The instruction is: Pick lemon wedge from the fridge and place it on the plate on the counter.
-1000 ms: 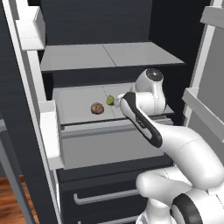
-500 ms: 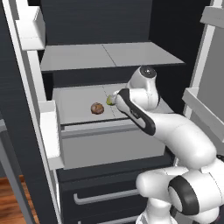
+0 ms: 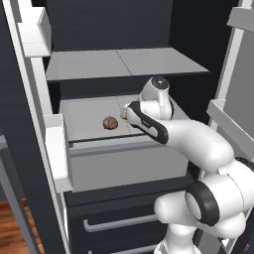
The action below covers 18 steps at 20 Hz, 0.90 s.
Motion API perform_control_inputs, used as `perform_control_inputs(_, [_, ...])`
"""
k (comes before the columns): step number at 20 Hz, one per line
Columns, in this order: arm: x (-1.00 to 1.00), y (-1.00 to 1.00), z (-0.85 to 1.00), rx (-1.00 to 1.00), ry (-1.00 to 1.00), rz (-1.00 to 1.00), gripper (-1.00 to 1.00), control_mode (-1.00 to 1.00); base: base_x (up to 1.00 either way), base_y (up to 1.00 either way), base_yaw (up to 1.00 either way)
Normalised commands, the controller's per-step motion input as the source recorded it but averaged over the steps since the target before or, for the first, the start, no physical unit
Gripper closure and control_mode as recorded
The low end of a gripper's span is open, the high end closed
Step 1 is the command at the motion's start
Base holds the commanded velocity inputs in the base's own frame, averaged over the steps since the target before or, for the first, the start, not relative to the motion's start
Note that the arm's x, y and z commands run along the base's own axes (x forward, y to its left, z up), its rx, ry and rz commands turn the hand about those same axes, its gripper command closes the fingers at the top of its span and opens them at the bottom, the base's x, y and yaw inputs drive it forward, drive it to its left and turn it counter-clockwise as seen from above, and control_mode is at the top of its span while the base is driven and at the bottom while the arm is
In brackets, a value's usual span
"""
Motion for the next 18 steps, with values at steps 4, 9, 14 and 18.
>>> perform_control_inputs(4, [0.17,0.0,-0.35,0.0,0.0,-0.01,-1.0,-1.0,0.0,0.0,0.0])
perform_control_inputs(9, [0.23,0.0,-0.25,0.0,0.0,-0.02,-1.0,-1.0,0.0,0.0,0.0])
perform_control_inputs(14, [0.36,0.0,0.0,0.0,0.0,-0.05,-1.0,-1.0,0.0,0.0,0.0])
perform_control_inputs(18, [0.36,0.01,0.0,0.0,0.0,-0.04,-1.0,-1.0,0.0,0.0,0.0])
